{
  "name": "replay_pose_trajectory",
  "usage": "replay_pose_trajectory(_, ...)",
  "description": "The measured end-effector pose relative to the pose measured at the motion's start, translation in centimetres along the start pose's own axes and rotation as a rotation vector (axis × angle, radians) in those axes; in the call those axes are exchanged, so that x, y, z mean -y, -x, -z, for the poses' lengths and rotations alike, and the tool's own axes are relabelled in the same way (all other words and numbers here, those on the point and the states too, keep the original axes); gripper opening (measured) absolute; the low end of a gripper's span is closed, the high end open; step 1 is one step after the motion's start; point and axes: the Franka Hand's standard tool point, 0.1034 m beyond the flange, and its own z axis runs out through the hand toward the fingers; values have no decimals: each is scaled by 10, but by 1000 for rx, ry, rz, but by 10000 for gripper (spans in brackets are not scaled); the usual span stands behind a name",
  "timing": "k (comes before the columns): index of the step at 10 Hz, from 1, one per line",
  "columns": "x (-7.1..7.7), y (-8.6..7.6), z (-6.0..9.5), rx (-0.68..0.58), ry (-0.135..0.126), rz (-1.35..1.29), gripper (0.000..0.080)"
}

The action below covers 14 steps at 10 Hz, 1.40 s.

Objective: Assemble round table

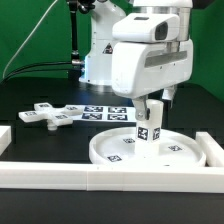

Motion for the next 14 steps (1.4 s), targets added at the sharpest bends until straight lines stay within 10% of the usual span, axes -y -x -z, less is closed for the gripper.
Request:
replay_pose_trajectory(9, -1, 4, -1, 27, 9, 394, 622)
replay_pose_trajectory(10, 0, 5, -2, 29, 5, 394, 444)
replay_pose_trajectory(14, 0, 6, -2, 29, 4, 350, 407)
